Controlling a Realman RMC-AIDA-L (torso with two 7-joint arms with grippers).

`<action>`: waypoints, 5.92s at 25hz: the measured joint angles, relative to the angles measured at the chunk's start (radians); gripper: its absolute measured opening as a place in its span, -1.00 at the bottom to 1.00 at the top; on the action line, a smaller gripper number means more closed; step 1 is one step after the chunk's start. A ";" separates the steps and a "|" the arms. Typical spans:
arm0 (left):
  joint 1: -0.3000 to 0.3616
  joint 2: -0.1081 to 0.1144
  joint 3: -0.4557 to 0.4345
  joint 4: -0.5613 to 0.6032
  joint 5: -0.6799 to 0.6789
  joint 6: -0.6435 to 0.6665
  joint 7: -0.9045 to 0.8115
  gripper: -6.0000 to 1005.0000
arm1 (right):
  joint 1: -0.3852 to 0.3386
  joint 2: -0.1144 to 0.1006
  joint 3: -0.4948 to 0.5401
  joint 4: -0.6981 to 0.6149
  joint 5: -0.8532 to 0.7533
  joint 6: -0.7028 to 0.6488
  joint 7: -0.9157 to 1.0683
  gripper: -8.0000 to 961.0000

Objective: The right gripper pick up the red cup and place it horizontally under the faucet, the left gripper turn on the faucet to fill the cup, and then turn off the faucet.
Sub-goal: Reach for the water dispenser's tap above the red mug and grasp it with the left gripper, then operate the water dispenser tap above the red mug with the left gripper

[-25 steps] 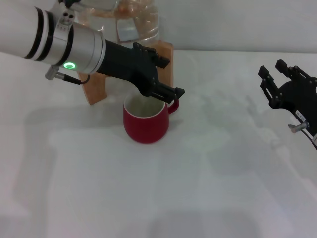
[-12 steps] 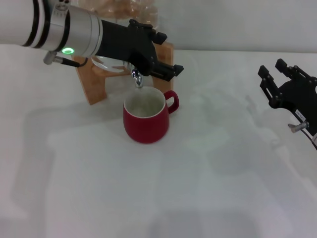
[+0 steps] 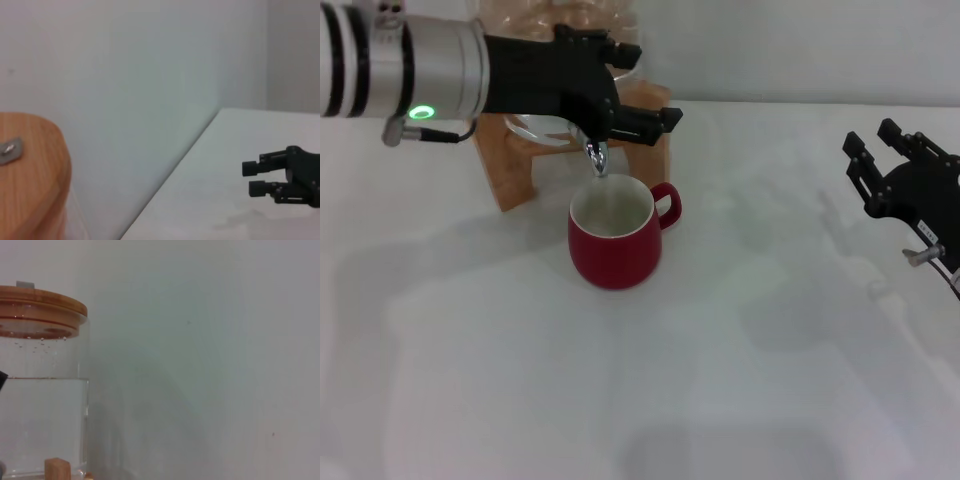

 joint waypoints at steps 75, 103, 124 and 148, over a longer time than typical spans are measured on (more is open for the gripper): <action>0.121 0.006 0.086 -0.064 -0.071 0.053 0.046 0.75 | -0.016 0.002 -0.002 -0.002 -0.007 0.022 0.000 -0.11; 0.102 0.006 0.086 -0.075 -0.071 0.057 0.051 0.75 | -0.018 0.002 -0.005 0.005 -0.009 0.017 0.000 -0.11; 0.080 0.006 0.083 -0.093 -0.069 0.075 0.054 0.75 | -0.020 0.002 -0.012 0.007 -0.009 0.016 0.000 -0.11; 0.057 0.003 0.089 -0.121 -0.069 0.099 0.063 0.75 | -0.020 0.002 -0.014 0.008 -0.009 0.009 0.000 -0.10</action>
